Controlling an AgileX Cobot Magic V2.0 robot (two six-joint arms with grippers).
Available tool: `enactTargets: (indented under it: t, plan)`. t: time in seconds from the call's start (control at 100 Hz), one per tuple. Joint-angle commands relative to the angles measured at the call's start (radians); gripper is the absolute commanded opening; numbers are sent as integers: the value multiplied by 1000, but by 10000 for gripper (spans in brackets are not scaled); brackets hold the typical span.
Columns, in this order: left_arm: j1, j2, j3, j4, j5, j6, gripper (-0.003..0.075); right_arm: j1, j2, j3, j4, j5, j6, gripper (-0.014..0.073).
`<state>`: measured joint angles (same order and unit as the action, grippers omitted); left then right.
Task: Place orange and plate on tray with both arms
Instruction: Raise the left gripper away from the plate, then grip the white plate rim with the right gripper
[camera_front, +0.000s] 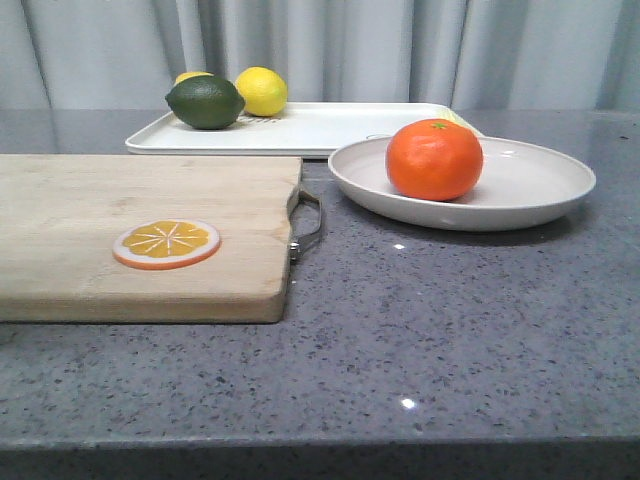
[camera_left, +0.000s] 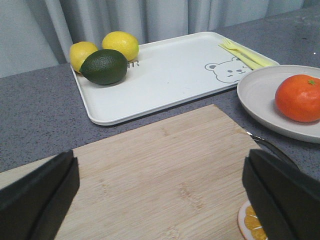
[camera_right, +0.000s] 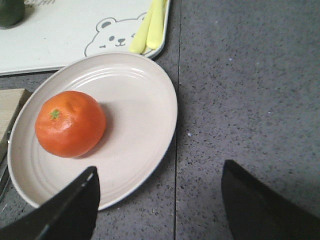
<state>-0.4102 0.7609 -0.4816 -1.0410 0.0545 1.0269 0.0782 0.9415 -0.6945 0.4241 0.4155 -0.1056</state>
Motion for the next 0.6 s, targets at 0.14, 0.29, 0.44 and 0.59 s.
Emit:
enactTargets:
  t: [0.14,0.29,0.44,0.59]
  plan:
    - [3,-7,-26,-13,-43,-7,638,19,241,-122,148,-123,-71,517]
    - [3,-7,-26,-13,-43,-7,638,55,365,-193,148,-137,-71,517]
    - [3,-7,-26,-13,-43,-7,638,59,460,-242,152,-133,-71,517]
    - [3,-7,-26,-13,-43,-7,638,60,504,-252,157,-130,-71,517]
